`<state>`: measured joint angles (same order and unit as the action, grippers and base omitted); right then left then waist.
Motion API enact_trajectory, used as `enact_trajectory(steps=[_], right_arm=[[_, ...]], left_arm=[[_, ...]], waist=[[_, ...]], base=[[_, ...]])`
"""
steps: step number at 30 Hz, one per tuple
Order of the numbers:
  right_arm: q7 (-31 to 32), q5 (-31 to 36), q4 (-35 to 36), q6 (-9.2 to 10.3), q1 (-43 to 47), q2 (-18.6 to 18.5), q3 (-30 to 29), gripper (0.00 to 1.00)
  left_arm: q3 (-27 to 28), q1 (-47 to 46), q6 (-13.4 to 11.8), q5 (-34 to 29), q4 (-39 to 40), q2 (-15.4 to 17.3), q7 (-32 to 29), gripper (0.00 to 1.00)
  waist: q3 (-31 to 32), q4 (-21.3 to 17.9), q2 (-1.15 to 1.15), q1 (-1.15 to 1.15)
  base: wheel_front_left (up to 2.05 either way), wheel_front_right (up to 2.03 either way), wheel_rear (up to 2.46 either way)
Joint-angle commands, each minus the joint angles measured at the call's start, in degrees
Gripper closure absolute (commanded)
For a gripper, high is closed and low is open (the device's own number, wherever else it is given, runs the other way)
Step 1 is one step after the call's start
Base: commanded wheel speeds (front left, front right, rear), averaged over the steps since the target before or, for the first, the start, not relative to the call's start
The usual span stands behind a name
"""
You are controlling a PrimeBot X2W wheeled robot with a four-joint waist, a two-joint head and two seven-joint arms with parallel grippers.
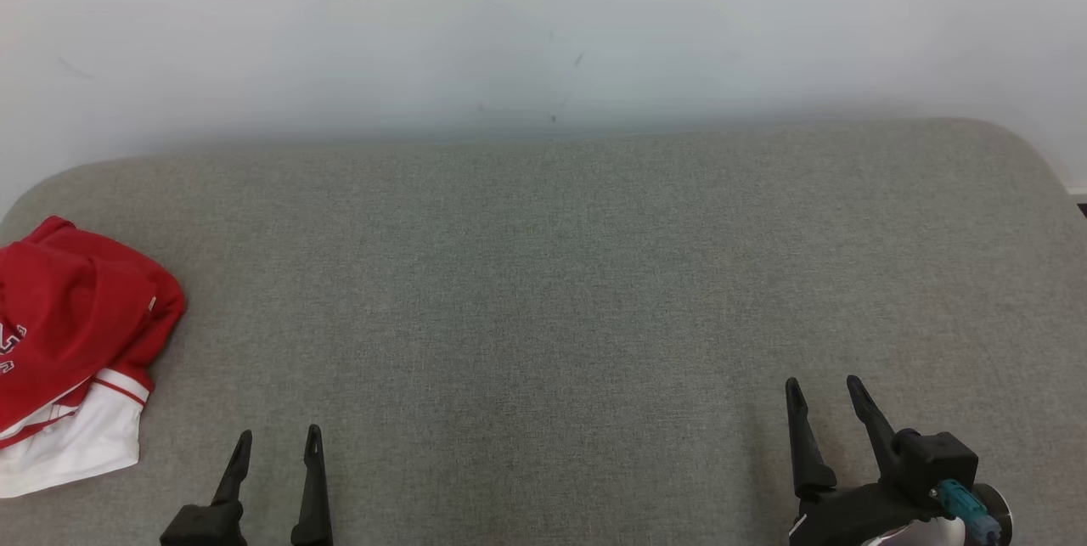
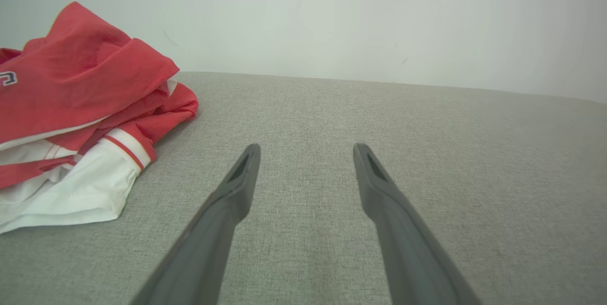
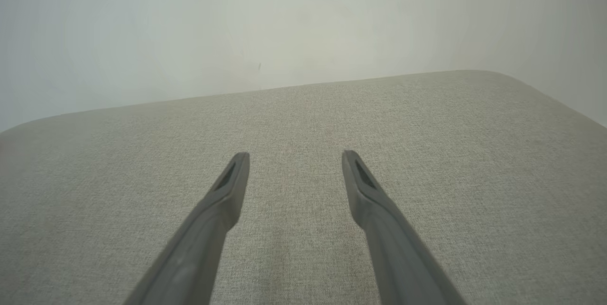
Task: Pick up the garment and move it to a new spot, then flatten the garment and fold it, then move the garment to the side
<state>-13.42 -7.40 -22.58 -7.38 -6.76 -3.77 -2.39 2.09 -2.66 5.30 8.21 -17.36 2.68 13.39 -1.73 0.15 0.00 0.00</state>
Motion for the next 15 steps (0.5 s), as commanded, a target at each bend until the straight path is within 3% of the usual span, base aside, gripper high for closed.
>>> enact_trajectory(steps=[1,15], right_arm=[[-0.4,1.3,0.1,-0.18,-0.2,0.1,0.0,0.00],[-1.9,8.1,-0.3,-0.21,-0.3,0.3,-0.1,0.00]], left_arm=[[-0.1,0.2,-0.1,-1.7,0.2,0.3,0.5,0.00],[-0.2,1.0,-0.4,-7.5,0.2,0.4,1.9,0.00]], waist=[[0.0,0.0,0.00,0.00],[-0.1,0.0,0.00,0.00]], base=[[0.00,0.00,0.00],[0.00,0.00,0.00]])
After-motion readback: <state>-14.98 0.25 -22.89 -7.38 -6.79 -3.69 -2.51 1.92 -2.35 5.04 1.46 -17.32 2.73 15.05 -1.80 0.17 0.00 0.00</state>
